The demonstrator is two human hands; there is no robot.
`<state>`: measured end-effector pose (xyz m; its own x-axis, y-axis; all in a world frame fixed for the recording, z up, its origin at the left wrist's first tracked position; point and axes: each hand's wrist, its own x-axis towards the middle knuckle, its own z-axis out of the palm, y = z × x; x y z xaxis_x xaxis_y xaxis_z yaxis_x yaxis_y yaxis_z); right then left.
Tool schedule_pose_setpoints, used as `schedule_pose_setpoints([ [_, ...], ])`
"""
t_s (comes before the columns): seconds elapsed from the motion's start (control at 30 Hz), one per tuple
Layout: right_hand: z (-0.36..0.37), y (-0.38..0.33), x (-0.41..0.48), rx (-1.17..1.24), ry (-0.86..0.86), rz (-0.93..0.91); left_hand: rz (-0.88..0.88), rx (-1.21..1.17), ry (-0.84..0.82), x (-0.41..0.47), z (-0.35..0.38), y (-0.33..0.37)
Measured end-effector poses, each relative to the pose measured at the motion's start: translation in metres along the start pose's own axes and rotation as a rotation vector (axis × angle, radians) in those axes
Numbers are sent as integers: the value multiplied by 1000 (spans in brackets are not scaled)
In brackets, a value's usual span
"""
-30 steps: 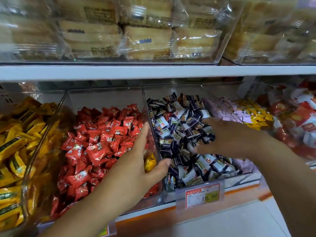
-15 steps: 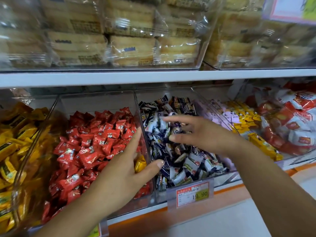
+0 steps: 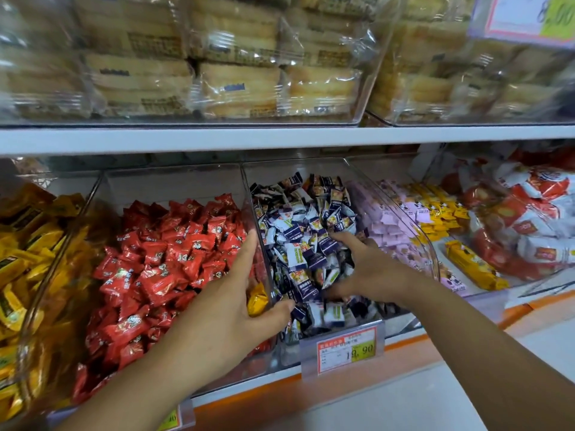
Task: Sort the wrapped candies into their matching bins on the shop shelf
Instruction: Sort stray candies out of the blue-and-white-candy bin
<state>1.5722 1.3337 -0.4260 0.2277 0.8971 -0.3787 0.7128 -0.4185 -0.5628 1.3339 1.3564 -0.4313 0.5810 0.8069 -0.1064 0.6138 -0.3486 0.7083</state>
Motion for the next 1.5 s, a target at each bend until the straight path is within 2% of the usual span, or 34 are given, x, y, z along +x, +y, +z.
schedule_pose_setpoints([
  [0.1,-2,3,0,251,39,-4,5,-18,1,0,-1,0],
  [0.2,-12,-4,-1,384,147,-35,15,-39,9,1,1,-4],
  [0.3,-23,-23,-3,513,287,-136,5,-64,-3,2,1,-5],
  [0.37,-27,-39,-2,529,290,-239,-1,-69,-16,3,0,-3],
  [0.43,-28,-49,-3,463,164,-316,-10,-76,-28,2,-1,-2],
  [0.5,-33,-48,-6,288,62,-309,-11,-84,-33,2,-2,-1],
  [0.7,-50,-26,-33,-309,-24,-61,-33,-47,-28,3,-4,1],
  [0.8,-29,-16,-27,-421,-125,17,-25,-61,-13,3,-3,-1],
  [0.9,-7,-5,-10,-381,-215,83,-20,-74,1,2,-2,1],
  [1.0,6,-4,3,-298,-94,89,-17,-41,-6,0,-3,4],
  [1.1,8,-4,7,9,-21,42,-4,-29,-3,-1,-3,3],
  [1.27,1,-9,5,319,78,24,14,-58,0,1,-2,-1],
  [1.5,-26,-31,-4,389,283,-106,15,-72,-10,2,-1,-1],
])
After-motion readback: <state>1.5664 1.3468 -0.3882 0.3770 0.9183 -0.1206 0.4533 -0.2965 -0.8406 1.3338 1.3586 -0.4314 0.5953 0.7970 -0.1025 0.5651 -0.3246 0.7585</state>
